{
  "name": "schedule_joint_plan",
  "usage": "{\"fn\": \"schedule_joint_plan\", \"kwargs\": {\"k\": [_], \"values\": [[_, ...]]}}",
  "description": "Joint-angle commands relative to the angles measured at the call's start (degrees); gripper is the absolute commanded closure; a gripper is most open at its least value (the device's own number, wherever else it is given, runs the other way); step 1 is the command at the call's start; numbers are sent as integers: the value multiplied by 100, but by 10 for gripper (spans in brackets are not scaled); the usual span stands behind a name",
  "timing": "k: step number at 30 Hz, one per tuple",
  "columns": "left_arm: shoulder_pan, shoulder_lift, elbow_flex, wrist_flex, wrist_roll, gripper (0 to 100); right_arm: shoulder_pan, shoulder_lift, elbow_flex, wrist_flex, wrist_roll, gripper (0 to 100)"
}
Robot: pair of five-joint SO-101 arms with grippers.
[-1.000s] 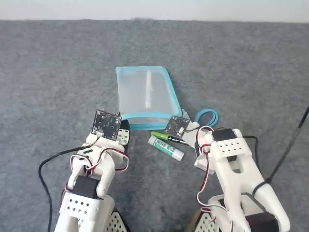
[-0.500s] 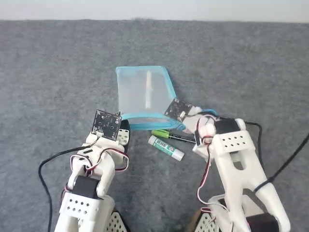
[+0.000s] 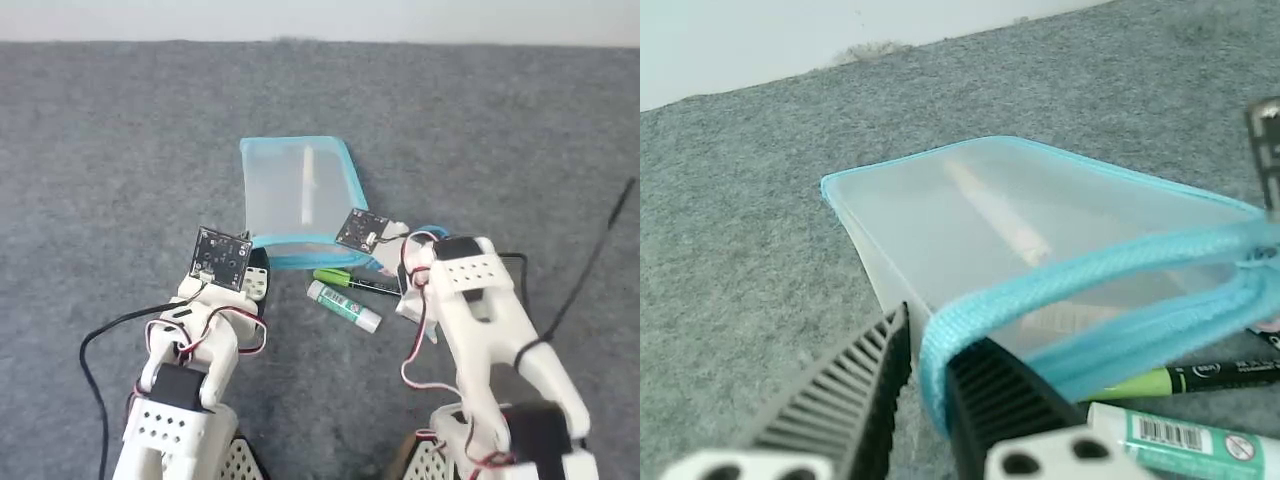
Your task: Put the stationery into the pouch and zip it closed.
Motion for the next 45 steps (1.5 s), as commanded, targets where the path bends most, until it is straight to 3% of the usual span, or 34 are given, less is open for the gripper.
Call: {"fn": "schedule_joint_plan", "kwargs": {"k": [1, 4, 8, 18, 25, 32, 38, 45], "values": [[35, 26, -110, -105, 18, 988, 13, 119, -123, -189, 70, 833], [35, 26, -110, -105, 18, 988, 13, 233, -97, -215, 18, 850], [35, 26, -110, -105, 18, 988, 31, 224, -97, -189, -554, 991], [35, 26, -101, -97, 18, 988, 1833, 75, -589, 374, -1125, 992], [35, 26, -101, -97, 18, 988, 2290, -1552, -774, 1376, -1116, 992], [35, 26, -101, -97, 18, 988, 1288, -3802, -774, 3011, -1011, 992], [35, 26, -101, -97, 18, 988, -382, -5807, -765, 4391, 158, 992], [35, 26, -101, -97, 18, 988, -514, -5956, -782, 4321, -580, 992]]}}
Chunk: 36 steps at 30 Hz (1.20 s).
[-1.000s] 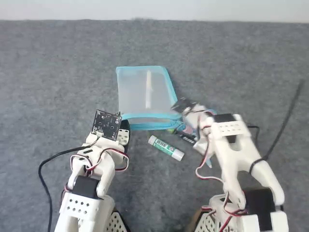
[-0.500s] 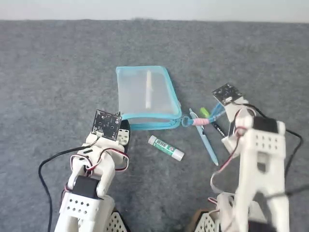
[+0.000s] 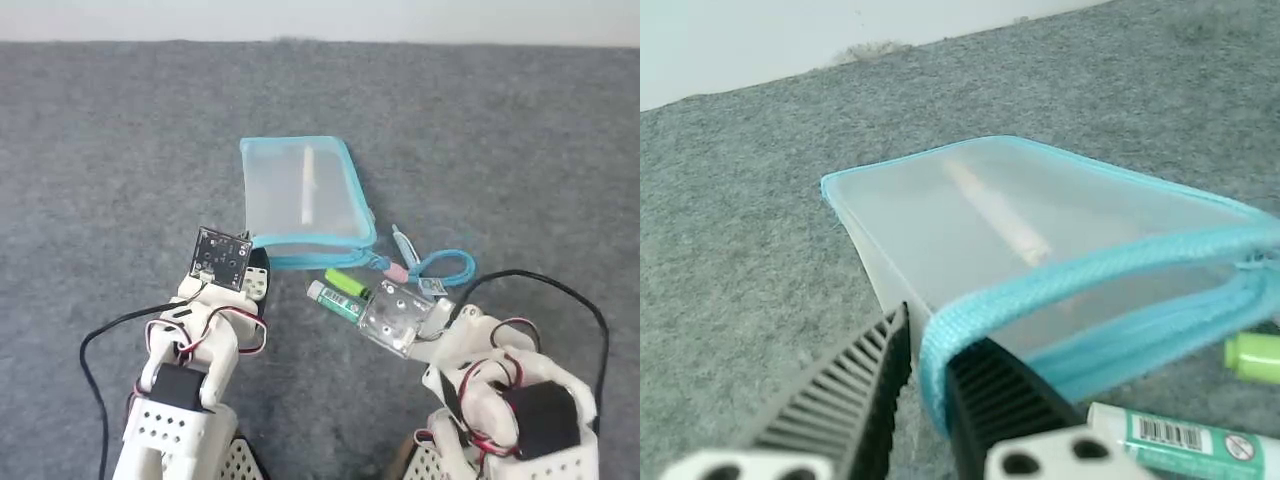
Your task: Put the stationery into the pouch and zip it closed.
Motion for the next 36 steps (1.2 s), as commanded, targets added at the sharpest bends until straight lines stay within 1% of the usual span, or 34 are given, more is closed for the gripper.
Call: {"fn": "schedule_joint_plan", "kwargs": {"k": [1, 3, 9, 12, 14, 20, 23, 26, 29, 36], "values": [[35, 26, -101, -97, 18, 988, -92, 119, -343, 119, -343, 992], [35, 26, -101, -97, 18, 988, -92, 154, -343, -92, -554, 992], [35, 26, -101, -97, 18, 988, -84, 189, -334, -655, -1503, 992], [35, 26, -101, -97, 18, 988, -101, 198, -316, -813, -1714, 992], [35, 26, -101, -97, 18, 988, -286, 338, -316, -804, -1741, 992], [35, 26, -101, -97, 18, 988, -954, 1279, -334, -1051, -2057, 992], [35, 26, -101, -97, 18, 988, -971, 1815, -334, -1385, -2110, 992], [35, 26, -101, -97, 18, 988, -963, 2396, -343, -1745, -2532, 992], [35, 26, -101, -97, 18, 988, -963, 3002, -510, -1938, -2769, 992], [35, 26, -101, -97, 18, 988, -963, 4391, -1960, -1903, -3473, 992]]}}
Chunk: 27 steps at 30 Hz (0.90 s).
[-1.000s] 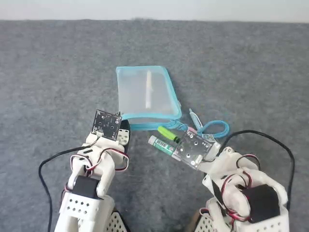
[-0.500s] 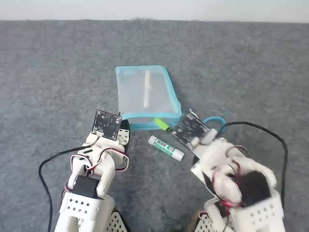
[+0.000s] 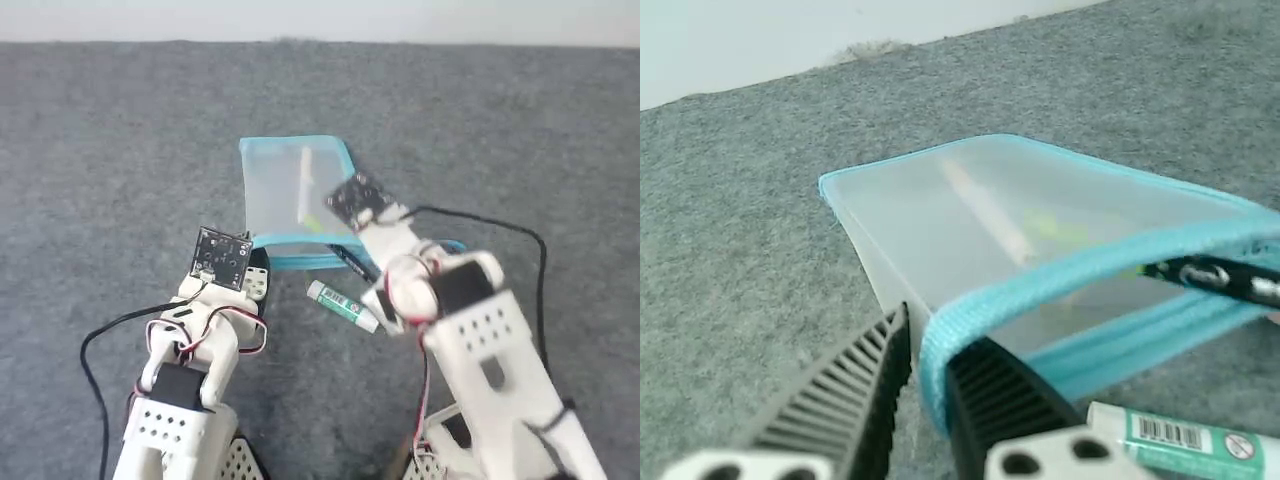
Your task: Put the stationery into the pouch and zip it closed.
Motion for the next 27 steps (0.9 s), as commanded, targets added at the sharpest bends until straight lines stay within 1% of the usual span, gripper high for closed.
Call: {"fn": "schedule_joint_plan", "kwargs": {"k": [1, 12, 20, 24, 27], "values": [[35, 26, -101, -97, 18, 988, -40, 611, -1081, -101, -422, 992], [35, 26, -101, -105, 18, 988, -13, 2712, -2804, 189, -1495, 992], [35, 26, -101, -114, 18, 988, 655, 3530, -3569, 119, -2567, 991], [35, 26, -101, -123, 18, 988, 629, 3767, -3842, 154, -2725, 989], [35, 26, -101, -123, 18, 988, 347, 3908, -4062, 189, -2708, 979]]}}
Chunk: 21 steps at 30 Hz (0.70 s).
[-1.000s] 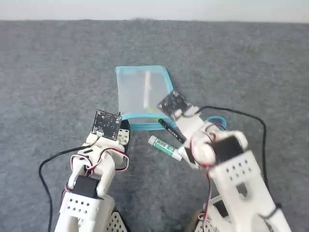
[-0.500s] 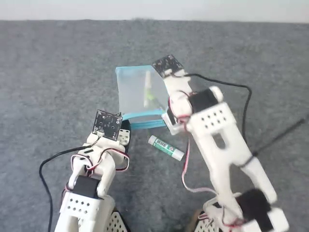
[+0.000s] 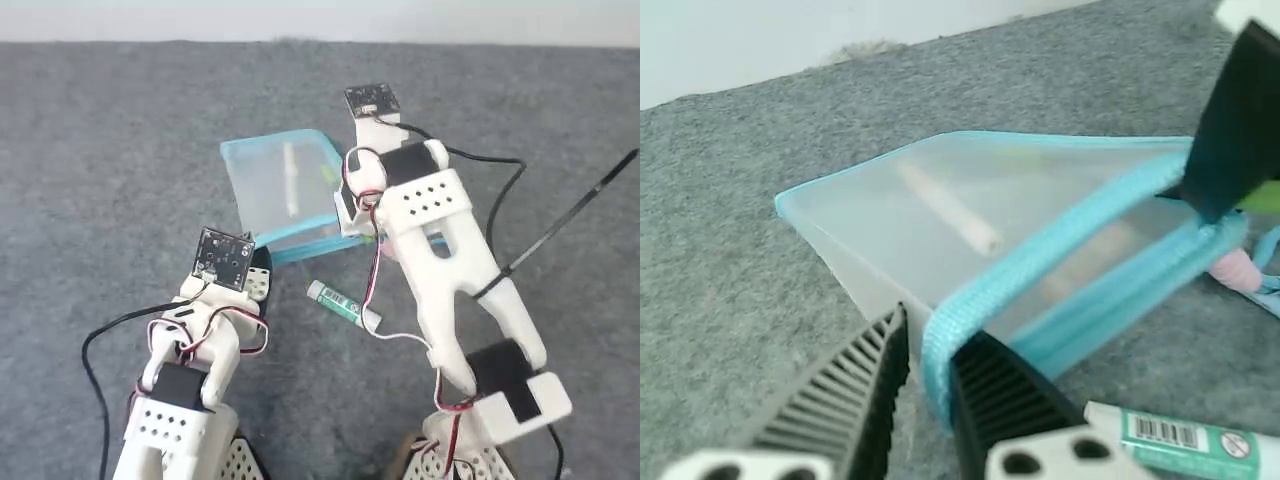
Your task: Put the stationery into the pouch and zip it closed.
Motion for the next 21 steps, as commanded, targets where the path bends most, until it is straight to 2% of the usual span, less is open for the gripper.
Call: {"fn": "schedule_joint_plan", "kwargs": {"k": [1, 6, 8, 13, 21], "values": [[0, 26, -101, -123, 18, 988, -101, 31, -571, 31, -123, 955], [0, 26, -101, -105, 18, 988, -391, 180, -782, 22, 396, 762], [0, 26, -101, -105, 18, 988, -400, 154, -835, 22, 510, 713], [0, 26, -101, -105, 18, 988, -356, -171, -1081, 382, 949, 706], [0, 26, -101, -114, 18, 988, -409, -1165, -1398, 1789, 1960, 705]]}}
